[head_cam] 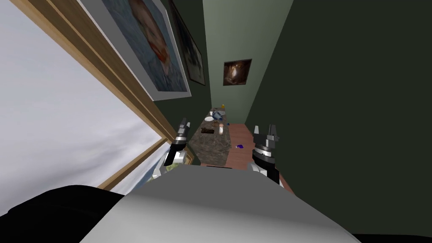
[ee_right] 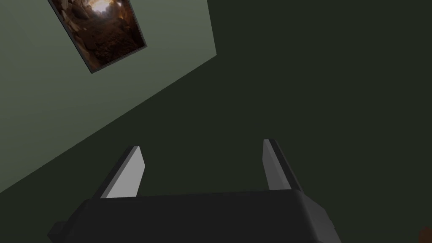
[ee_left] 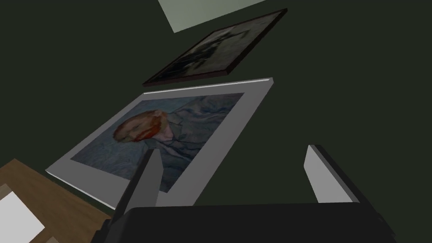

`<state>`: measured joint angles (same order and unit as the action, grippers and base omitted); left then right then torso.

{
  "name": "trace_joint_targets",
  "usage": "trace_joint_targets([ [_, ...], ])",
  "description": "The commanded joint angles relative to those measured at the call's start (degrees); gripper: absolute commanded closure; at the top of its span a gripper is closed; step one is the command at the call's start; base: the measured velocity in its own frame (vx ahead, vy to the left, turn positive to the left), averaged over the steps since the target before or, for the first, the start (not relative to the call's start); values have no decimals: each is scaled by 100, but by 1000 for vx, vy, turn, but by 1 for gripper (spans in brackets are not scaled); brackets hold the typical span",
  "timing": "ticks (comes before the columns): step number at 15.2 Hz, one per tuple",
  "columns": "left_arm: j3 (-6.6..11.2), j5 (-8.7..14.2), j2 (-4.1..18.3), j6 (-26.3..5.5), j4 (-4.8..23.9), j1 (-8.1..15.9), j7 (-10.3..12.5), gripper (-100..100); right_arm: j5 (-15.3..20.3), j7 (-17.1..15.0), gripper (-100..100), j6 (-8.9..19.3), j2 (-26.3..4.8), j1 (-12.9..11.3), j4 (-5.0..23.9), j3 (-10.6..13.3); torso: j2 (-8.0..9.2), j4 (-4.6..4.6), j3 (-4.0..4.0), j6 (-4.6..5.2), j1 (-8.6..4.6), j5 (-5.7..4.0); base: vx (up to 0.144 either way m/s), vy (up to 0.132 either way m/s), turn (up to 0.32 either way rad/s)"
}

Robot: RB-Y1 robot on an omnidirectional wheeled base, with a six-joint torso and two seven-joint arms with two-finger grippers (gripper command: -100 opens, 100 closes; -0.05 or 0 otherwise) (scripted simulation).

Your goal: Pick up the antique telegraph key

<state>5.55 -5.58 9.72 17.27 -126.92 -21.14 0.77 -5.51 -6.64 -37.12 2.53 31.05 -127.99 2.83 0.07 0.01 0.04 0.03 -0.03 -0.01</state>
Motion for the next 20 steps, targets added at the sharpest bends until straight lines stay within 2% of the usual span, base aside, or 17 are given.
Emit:
trace_joint_targets([
  [1, 144, -30, 109, -253, 108, 95, -21, -100, 0, 0, 0, 0, 0, 0, 0, 0, 0, 0, 0, 0, 0, 0, -19, -15, -146],
  [2, 312, -78, 211, -408, 240, 222, -56, -100, 0, 0, 0, 0, 0, 0, 0, 0, 0, 0, 0, -1, 0, 0, -20, -17, -181],
  [3, 312, -78, 211, -531, 240, 222, -56, -100, 0, 0, 0, 0, 0, 0, 0, 0, -1, 0, -1, 1, -1, 0, -19, -13, -134],
  [4, 485, -127, 301, -660, 381, 358, -93, -100, 0, 0, 0, 0, 0, 0, 0, 0, -1, 0, 0, -1, 0, 0, -21, -15, -165],
  [6, 485, -127, 301, -829, 381, 358, -93, -100, 0, 0, 0, 0, 0, 0, 0, 0, 0, 0, 0, -1, 1, 0, -17, -10, -84],
  [7, 664, -174, 379, -993, 529, 502, -131, -100, 0, 0, 0, 0, 0, 1, 0, -1, -1, 0, 0, -3, 1, 0, -17, -16, -135],
  [9, 664, -174, 379, -1147, 529, 502, -131, -100, 0, 0, 0, 0, 0, 0, 0, 0, -1, 0, 0, -1, 0, 0, -16, -11, -88],
  [10, 847, -221, 447, -1326, 683, 654, -171, -100, 0, 0, 0, 0, 0, 1, 0, -1, -1, 0, -1, -3, 1, 0, -16, -14, -135],
  [12, 847, -221, 447, -1481, 683, 654, -171, -100, 0, 0, 0, 0, 0, 0, 0, 0, -1, 0, -1, -1, 0, 0, -15, -10, -109],
  [13, 1031, -265, 505, -1676, 843, 811, -212, -100, 0, 0, 0, 0, 0, 1, 0, 0, -2, 0, -1, -3, 1, 0, -15, -14, -147],
  [15, 1031, -265, 505, -1832, 843, 811, -212, -100, 0, 0, 0, 0, 0, 0, 0, 0, -2, 0, -1, -1, 0, 0, -14, -10, -110],
  [16, 1214, -307, 554, -2003, 1006, 974, -254, -100, 0, 0, 0, 0, 0, 1, 0, -1, -2, 0, -1, -3, 2, 0, -13, -14, -120],
  [18, 1214, -307, 554, -2195, 1006, 974, -254, -100, 0, 0, 0, 0, 0, 0, 0, 0, -3, 0, -2, -1, 0, 0, -12, -10, -107],
  [19, 1396, -345, 596, -2345, 1172, 1141, -296, -100, 0, 0, 0, 0, 0, 1, 0, -1, -3, 0, -1, -3, 2, 0, -15, -11, -151],
  [20, 1396, -345, 596, -2459, 1172, 1141, -296, -100, 0, 0, 0, 0, 0, 0, 0, 0, -3, 0, -2, 0, 2, 0, -17, -11, -169],
])
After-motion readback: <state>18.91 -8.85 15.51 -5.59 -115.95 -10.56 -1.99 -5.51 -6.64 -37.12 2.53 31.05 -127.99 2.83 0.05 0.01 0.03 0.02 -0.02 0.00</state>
